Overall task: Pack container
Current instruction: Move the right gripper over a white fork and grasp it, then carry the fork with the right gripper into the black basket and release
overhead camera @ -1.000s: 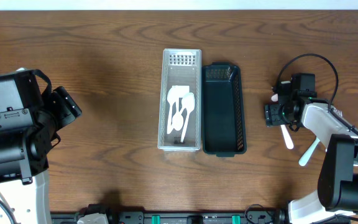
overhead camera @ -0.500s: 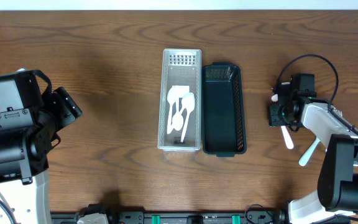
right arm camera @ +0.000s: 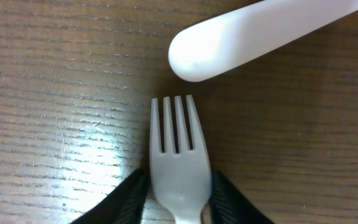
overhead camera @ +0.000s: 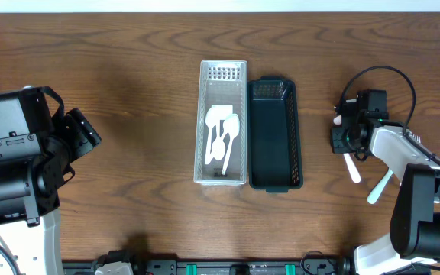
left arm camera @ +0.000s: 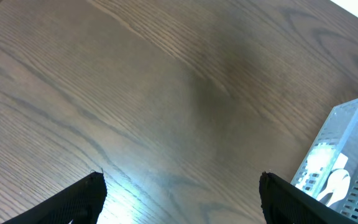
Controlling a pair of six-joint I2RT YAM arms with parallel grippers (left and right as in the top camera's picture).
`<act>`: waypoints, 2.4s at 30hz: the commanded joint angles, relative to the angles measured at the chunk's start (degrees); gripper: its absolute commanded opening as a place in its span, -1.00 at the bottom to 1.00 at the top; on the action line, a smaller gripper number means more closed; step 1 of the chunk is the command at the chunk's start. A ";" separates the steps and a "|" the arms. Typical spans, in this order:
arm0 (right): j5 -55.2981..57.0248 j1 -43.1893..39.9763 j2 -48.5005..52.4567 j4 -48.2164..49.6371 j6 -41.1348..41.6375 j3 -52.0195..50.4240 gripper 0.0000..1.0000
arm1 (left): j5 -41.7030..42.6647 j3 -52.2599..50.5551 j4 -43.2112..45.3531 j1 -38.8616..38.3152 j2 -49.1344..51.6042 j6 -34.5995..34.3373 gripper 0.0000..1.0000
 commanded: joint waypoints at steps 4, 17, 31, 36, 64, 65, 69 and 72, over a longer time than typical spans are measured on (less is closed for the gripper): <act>2.58 0.20 2.14 -0.31 -0.17 -0.87 -0.46 | 0.39 -0.26 -0.22 0.24 -0.31 0.48 0.63; 2.56 0.35 1.70 0.04 4.28 -0.52 -0.98 | 0.37 -0.26 -0.63 0.24 -0.31 0.50 0.63; 2.60 18.80 -17.79 -19.47 20.98 21.75 -0.97 | 0.37 -0.26 -1.14 0.24 -0.31 0.48 0.70; 4.24 26.01 -16.59 -19.96 31.50 24.92 -0.97 | 0.37 -0.26 -1.27 0.24 -0.31 0.48 0.69; 9.22 32.59 -4.37 -17.99 29.57 28.72 0.11 | 0.37 -0.26 -1.49 0.24 -0.31 0.48 0.70; 9.22 32.41 -6.03 -18.36 29.14 29.46 0.14 | 0.37 -0.26 -1.46 0.24 -0.31 0.48 0.69; 9.18 32.11 -14.80 -18.29 25.83 31.30 0.24 | 0.37 -0.26 -1.46 0.24 -0.31 0.50 0.70; 11.37 31.61 -19.93 -15.43 23.30 31.28 0.36 | 0.37 -0.26 -1.44 0.24 -0.31 0.48 0.69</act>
